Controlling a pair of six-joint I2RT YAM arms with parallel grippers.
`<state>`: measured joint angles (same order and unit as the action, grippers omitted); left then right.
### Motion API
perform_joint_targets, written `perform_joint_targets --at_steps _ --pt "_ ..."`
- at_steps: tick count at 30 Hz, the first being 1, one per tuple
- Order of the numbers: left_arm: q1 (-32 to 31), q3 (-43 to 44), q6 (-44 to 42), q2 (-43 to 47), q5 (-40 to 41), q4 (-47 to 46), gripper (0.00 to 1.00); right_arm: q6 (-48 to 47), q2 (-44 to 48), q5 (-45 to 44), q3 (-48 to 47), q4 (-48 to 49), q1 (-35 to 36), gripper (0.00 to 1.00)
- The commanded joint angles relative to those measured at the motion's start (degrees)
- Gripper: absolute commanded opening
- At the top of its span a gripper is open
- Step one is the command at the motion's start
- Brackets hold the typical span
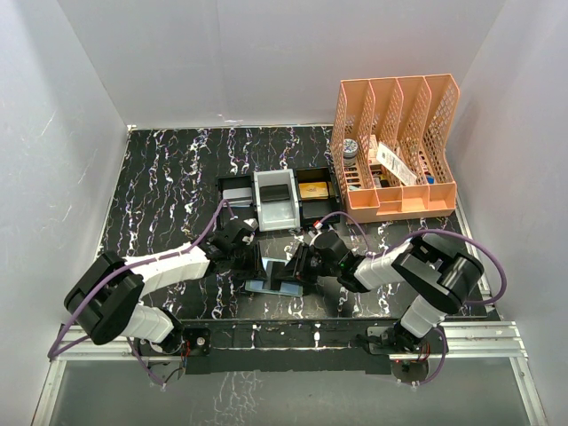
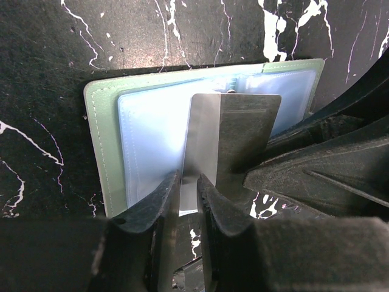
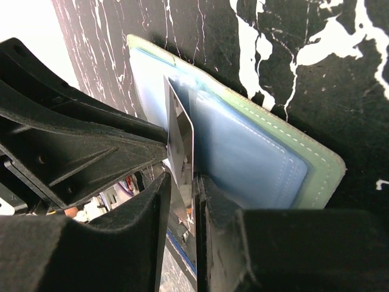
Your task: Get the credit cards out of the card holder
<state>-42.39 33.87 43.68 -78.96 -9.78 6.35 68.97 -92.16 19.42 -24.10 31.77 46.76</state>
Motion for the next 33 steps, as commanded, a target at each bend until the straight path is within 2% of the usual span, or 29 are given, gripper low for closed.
perform_joint_targets --at_steps 1,7,21,28,33 --pt "-0.06 -1.79 -1.38 -0.34 4.46 4.56 0.18 0.87 0.36 -2.71 -1.54 3.43 -0.18 0.19" --pt "-0.06 -1.92 -1.28 0.24 4.5 4.32 0.17 3.0 -0.06 -5.01 -0.78 5.73 -0.05 0.12" --pt "-0.06 -1.41 -0.56 1.57 5.75 4.54 0.14 1.28 -0.54 -6.67 -1.47 3.45 1.14 0.12" --pt "-0.07 -2.38 0.3 3.94 5.87 2.32 0.13 0.85 -3.44 -6.28 -4.23 3.01 3.3 0.17" --pt "-0.04 -2.97 0.18 4.75 5.61 2.75 0.13 2.59 -2.67 -9.1 -1.84 4.54 3.51 0.07"
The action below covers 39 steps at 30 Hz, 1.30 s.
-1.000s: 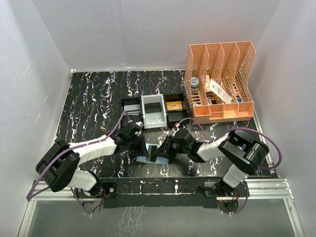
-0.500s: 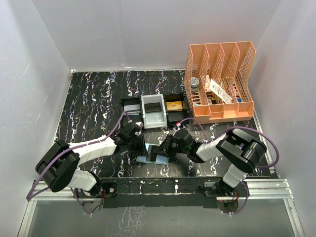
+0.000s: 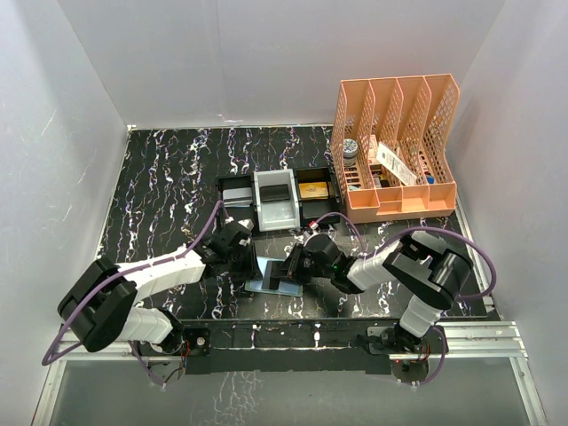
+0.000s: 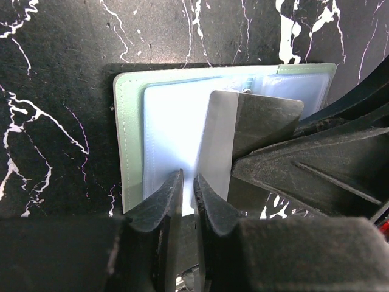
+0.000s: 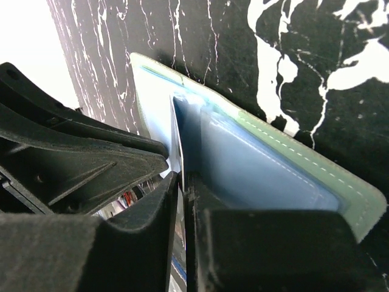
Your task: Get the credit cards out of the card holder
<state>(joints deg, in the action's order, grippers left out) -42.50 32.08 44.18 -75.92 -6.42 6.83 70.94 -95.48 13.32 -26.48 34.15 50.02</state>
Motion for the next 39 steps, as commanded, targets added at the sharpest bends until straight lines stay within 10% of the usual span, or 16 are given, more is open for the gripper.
perform_joint_targets --at_steps 1,22,39 --pt "0.05 -1.34 -0.36 1.69 2.28 2.31 0.12 0.4 1.26 -3.34 0.63 1.58 0.25 0.05" --pt "0.01 -1.35 0.11 5.18 3.15 3.05 0.15 -9.92 18.28 -7.87 -0.95 -15.66 0.06 0.0" --pt "0.14 11.8 -7.72 15.62 11.7 21.11 0.53 -21.17 22.54 -6.81 -4.14 -17.46 0.05 0.0"
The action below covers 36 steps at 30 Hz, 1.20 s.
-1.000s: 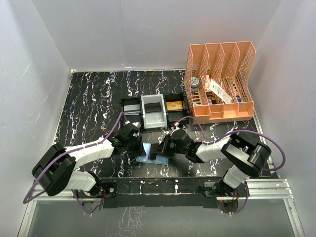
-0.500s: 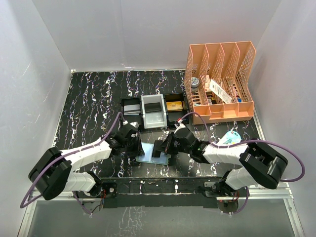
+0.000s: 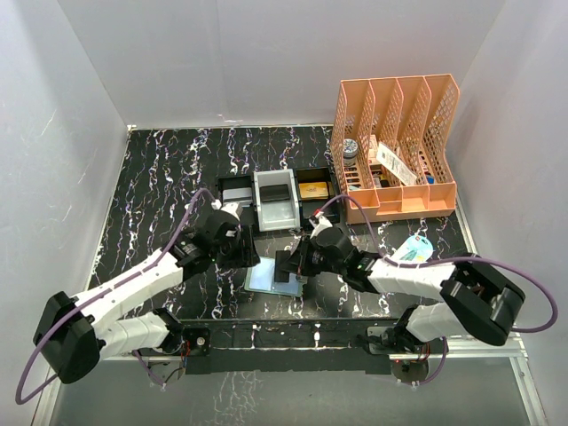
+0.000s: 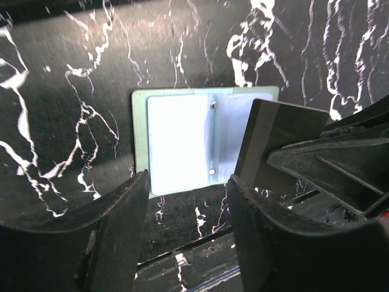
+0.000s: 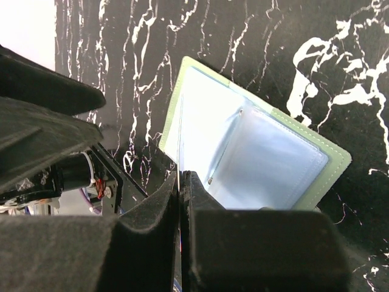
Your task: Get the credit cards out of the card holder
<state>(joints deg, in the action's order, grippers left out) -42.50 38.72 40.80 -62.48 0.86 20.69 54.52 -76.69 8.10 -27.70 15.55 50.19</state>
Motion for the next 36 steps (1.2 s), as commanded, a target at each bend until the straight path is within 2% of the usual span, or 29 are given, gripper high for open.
perform_joint_targets --at_steps 1,6,8,10,13,16,20,24,27,32,36 --pt "0.09 6.36 -5.34 2.19 5.31 8.26 0.58 -5.29 4.41 -1.74 -3.03 1.15 -0.1 0.0" --pt "1.86 11.53 -11.59 1.92 8.88 12.55 0.85 -9.25 8.65 -4.03 -2.44 1.04 -0.12 0.0" --pt "5.53 11.98 -13.81 2.57 8.42 12.78 0.94 -10.99 10.53 -5.54 -2.18 0.69 -0.1 0.0" --pt "11.64 11.64 -16.41 4.38 4.79 11.74 0.98 -13.58 12.32 -7.11 -2.45 -0.96 -0.12 0.0" --pt "21.15 10.57 -19.04 8.08 2.28 9.05 0.99 -16.57 14.47 -10.27 -3.87 -4.89 -0.18 0.0" --pt "24.84 8.58 -19.87 11.12 4.19 7.29 0.99 -17.95 14.97 -14.36 -6.16 -10.57 -1.22 0.0" --pt "25.03 3.56 -18.55 14.43 8.23 5.08 0.99 -18.17 13.43 -6.77 -8.1 -13.09 -9.55 0.0" --pt "25.06 4.0 -18.21 15.16 12.29 6.06 0.99 -19.16 13.17 -1.17 -9.25 -10.56 -15.06 0.0" --pt "25.01 4.44 -17.76 15.03 14.24 6.99 0.99 -23.39 12.69 -1.15 -11.16 -7.28 -15.37 0.0" --pt "25.04 4.3 -17.42 15.28 15.16 7.45 0.99 -33.4 6.91 -0.08 -19.89 -6.87 -15.26 0.0" --pt "25.01 4.43 -17.59 14.9 15.28 7.49 0.99 -45.45 1.23 -0.42 -25.36 -6.85 -14.26 0.0"
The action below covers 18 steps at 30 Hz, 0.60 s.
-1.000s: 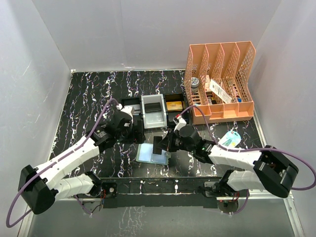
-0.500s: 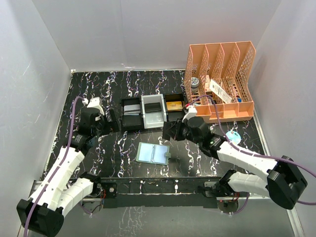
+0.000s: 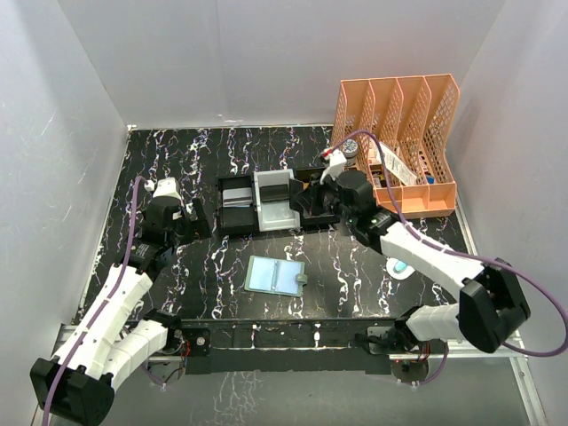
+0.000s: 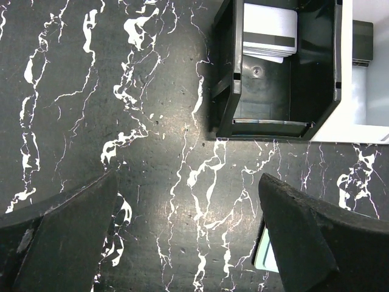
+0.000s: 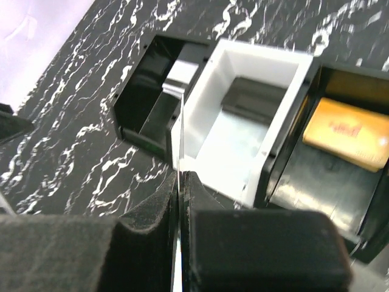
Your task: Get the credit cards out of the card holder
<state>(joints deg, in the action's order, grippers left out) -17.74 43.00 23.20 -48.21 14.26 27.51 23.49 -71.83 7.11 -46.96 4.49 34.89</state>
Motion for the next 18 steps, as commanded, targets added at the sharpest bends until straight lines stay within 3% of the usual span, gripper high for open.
perform_joint_targets --at_steps 1,8,18 --pt "0.31 0.19 0.0 0.47 1.91 0.77 0.99 -18.09 -4.53 -1.07 -7.01 4.35 2.51 0.0" --pt "0.29 0.46 0.13 0.64 2.89 1.29 0.99 -51.93 -9.92 -11.3 -8.22 7.55 10.96 0.0" --pt "0.24 0.52 0.7 1.45 4.72 2.01 0.99 -60.86 -19.13 -11.81 -14.21 8.56 10.98 0.0"
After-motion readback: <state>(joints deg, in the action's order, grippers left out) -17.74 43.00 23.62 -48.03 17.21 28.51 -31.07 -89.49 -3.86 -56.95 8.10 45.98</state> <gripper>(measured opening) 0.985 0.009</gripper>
